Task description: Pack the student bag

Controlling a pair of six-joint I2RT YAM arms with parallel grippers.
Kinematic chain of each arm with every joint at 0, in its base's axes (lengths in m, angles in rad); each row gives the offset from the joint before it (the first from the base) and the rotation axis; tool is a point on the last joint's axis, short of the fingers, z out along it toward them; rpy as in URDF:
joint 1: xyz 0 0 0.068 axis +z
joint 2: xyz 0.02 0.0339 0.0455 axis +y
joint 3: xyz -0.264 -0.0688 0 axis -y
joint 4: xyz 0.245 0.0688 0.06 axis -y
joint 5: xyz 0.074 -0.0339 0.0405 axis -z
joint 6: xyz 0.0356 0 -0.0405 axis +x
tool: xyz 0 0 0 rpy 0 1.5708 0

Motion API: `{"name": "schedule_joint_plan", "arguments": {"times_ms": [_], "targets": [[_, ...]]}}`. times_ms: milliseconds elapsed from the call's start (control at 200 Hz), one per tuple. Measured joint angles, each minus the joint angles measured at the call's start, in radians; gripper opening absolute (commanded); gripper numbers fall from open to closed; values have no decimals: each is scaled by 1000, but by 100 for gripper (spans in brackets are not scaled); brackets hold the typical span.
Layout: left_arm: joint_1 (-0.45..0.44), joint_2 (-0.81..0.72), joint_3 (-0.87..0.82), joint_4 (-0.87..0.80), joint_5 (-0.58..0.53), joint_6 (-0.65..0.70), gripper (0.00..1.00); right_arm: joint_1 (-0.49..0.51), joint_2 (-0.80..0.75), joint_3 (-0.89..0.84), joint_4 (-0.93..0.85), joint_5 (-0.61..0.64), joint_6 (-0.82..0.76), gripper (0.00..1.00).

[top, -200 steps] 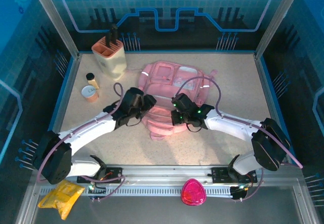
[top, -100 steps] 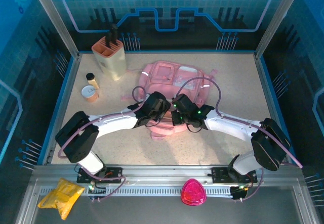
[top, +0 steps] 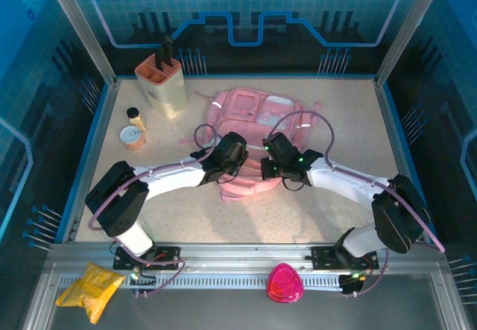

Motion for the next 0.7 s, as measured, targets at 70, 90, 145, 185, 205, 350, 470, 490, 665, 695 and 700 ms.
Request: {"name": "schedule_joint_plan", "arguments": {"times_ms": [70, 90, 145, 185, 205, 350, 470, 490, 665, 695, 700], "targets": [[13, -9, 0, -16, 0, 18, 0, -24, -7, 0, -7, 3, -14, 0], [16, -13, 0, -19, 0, 23, 0, -31, -11, 0, -6, 2, -20, 0], [26, -24, 0, -30, 4, 39, 0, -51, -19, 0, -3, -7, -32, 0], [33, -32, 0, -36, 10, 51, 0, -70, -21, 3, 1, -21, -43, 0], [37, -35, 0, -37, 15, 57, 0, -80, -21, 6, 0, -27, -45, 0], [69, -45, 1, -33, 68, 100, 0, -135, -20, 20, 15, -80, -82, 0], [87, -45, 5, -38, 90, 148, 0, -149, 14, 43, 12, -100, -114, 0], [90, -44, 8, -43, 93, 155, 0, -151, 23, 52, 7, -101, -119, 1], [118, -40, 32, -85, 108, 233, 44, -182, 24, 71, -31, -84, -149, 43], [124, -45, 26, -92, 106, 250, 50, -193, 10, 70, -39, -71, -154, 52], [126, -47, 25, -92, 106, 252, 51, -196, 5, 69, -43, -69, -152, 54]]}}
